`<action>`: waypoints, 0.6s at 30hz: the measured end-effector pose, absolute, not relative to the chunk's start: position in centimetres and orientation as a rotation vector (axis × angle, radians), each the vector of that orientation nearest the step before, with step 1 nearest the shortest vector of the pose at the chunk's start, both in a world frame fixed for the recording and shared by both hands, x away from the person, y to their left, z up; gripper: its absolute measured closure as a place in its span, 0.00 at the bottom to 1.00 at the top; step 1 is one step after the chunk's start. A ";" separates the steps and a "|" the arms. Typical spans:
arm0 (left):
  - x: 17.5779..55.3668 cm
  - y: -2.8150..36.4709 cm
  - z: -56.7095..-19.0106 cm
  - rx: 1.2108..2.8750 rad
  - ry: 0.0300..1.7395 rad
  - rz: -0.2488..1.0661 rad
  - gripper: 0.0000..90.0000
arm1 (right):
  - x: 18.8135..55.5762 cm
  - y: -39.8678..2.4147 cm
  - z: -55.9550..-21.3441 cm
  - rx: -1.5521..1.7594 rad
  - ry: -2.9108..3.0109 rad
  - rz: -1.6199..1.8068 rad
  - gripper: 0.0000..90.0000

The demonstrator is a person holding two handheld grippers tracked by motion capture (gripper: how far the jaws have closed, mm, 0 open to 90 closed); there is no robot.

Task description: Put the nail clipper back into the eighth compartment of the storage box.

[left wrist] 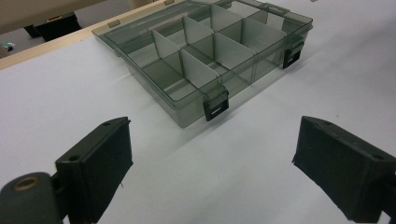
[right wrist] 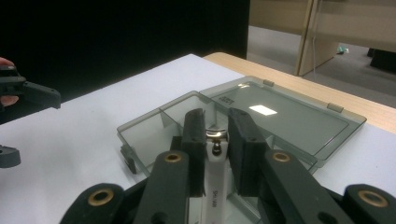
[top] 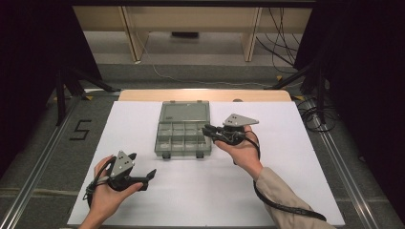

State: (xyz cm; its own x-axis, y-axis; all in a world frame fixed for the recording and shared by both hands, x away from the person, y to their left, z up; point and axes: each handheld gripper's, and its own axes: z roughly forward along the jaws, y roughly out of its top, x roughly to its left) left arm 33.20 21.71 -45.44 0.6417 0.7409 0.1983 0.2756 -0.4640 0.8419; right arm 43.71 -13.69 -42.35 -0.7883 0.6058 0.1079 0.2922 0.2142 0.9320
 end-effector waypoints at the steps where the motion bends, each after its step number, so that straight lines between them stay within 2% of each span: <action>1: 33.2 21.7 -45.4 2.031 0.792 0.712 0.11 | 43.7 -13.7 -42.3 0.846 2.212 1.600 0.87; 18: 33.2 21.7 -45.4 2.033 0.787 0.713 0.11 | 44.4 -13.5 -42.4 0.854 2.192 1.601 0.87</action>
